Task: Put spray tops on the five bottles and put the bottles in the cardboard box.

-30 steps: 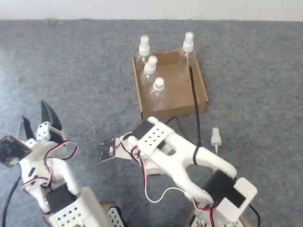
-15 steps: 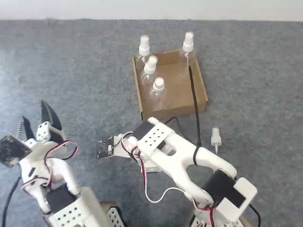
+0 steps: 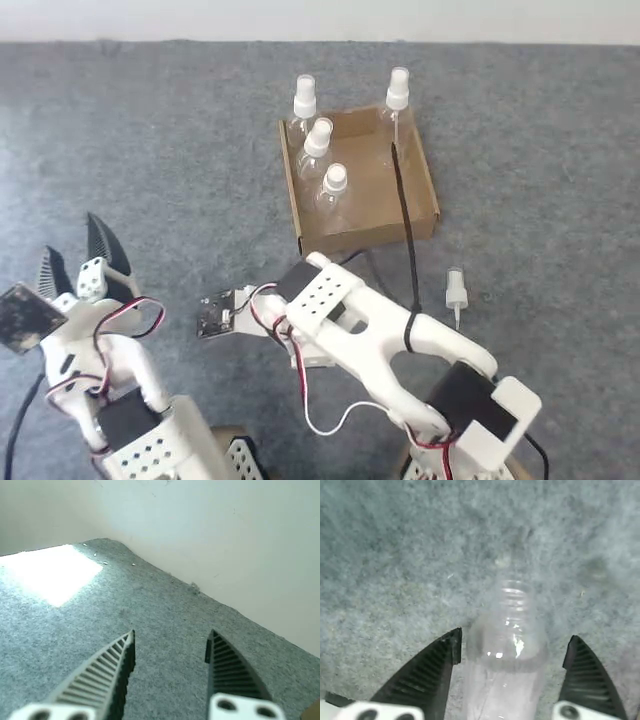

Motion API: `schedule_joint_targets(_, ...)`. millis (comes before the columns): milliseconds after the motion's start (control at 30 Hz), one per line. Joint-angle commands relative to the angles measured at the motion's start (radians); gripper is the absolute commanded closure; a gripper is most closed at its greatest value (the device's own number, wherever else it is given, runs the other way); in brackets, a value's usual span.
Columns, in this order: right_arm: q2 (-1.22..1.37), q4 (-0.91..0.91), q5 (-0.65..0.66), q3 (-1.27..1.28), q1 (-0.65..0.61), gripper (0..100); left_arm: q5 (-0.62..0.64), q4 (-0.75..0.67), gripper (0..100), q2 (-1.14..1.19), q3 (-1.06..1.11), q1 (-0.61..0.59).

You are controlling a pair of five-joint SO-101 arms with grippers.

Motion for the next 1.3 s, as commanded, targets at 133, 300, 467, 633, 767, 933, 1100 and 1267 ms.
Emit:
schedule_joint_targets(133,-0.016,-0.013,-0.011,0.003,-0.010,70.8,0.009,-0.034,79,-0.012,-0.008,-0.005)
schedule_joint_targets(300,-0.016,-0.013,-0.011,0.003,-0.007,80.5,0.009,-0.034,79,-0.012,-0.008,-0.005)
schedule_joint_targets(467,-0.025,-0.004,-0.011,0.003,-0.007,87.5,0.009,-0.034,79,-0.012,-0.008,-0.005)
schedule_joint_targets(633,-0.065,0.028,-0.012,0.002,-0.007,88.4,0.008,-0.034,79,-0.012,-0.008,-0.005)
schedule_joint_targets(767,-0.142,0.074,-0.018,0.003,-0.007,88.6,0.008,-0.034,79,-0.012,-0.008,-0.005)
schedule_joint_targets(933,-0.232,0.091,-0.127,0.005,-0.005,88.6,0.008,-0.034,79,-0.012,-0.008,-0.005)
schedule_joint_targets(1100,-0.295,0.107,-0.186,0.003,0.028,88.7,0.008,-0.034,79,-0.012,-0.008,-0.005)
schedule_joint_targets(1267,-0.400,0.140,-0.235,0.003,0.064,88.7,0.008,-0.034,79,-0.012,-0.007,-0.005)
